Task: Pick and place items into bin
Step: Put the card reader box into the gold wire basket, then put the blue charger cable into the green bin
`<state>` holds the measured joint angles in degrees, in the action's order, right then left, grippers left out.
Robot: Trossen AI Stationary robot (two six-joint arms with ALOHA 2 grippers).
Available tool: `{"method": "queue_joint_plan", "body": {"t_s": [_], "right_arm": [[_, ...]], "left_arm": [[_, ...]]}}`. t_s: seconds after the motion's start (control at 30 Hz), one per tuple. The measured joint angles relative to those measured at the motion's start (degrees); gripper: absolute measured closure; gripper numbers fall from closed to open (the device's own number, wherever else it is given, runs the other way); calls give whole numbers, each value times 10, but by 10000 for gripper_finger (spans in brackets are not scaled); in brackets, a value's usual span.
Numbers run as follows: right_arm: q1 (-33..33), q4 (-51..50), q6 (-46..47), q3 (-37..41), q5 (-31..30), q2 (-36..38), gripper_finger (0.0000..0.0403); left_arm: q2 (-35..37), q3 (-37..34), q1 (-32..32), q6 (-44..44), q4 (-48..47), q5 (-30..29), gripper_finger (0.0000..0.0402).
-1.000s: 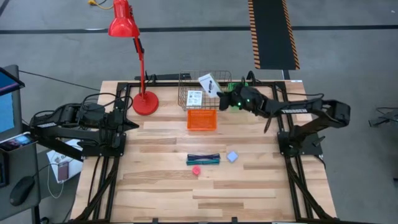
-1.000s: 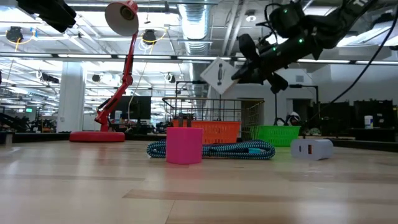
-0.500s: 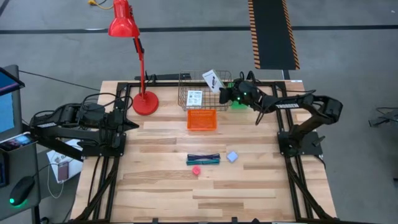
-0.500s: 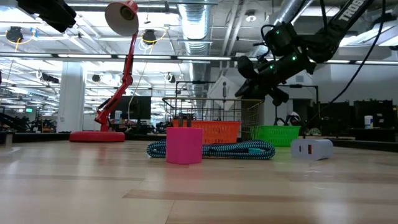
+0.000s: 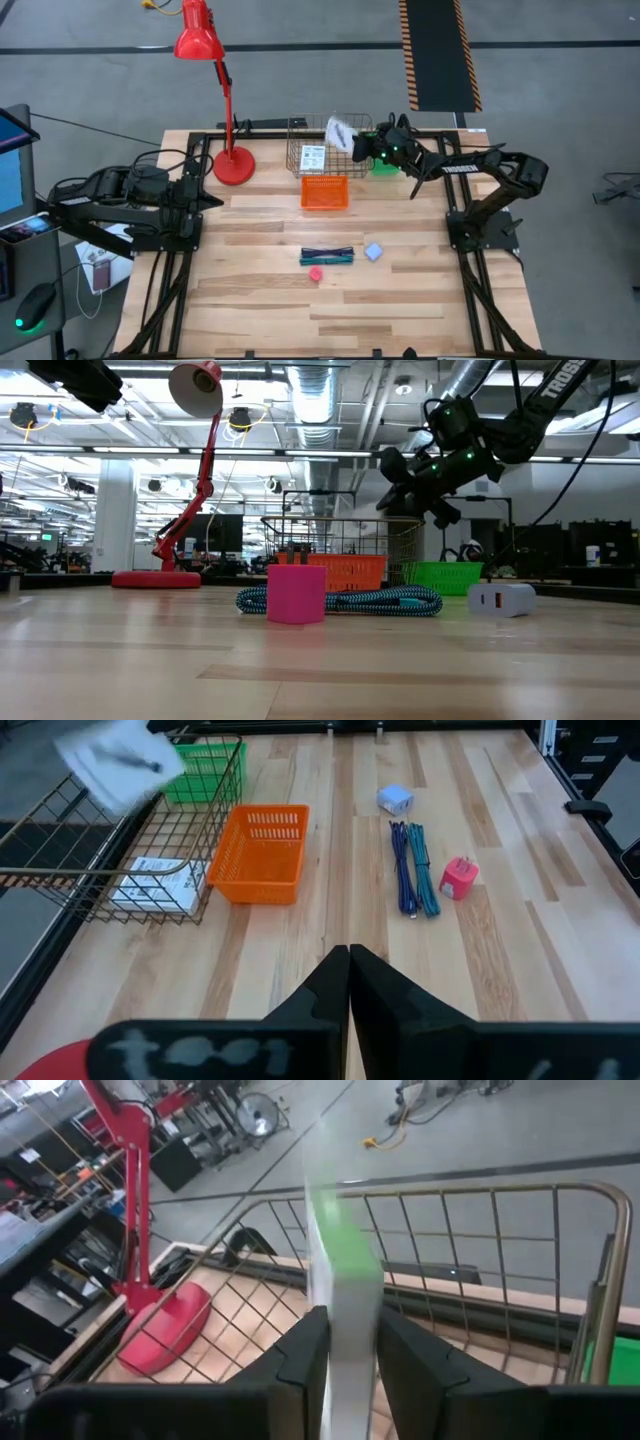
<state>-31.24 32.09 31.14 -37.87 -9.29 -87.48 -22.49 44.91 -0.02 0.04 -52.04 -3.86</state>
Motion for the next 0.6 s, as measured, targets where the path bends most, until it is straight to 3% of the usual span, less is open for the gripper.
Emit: {"method": "queue_joint_plan", "body": {"t_s": [0.6], "right_arm": [[1,1,-3,0,0,0,321]], "left_arm": [[0,0,0,1,0,0,401]]}}
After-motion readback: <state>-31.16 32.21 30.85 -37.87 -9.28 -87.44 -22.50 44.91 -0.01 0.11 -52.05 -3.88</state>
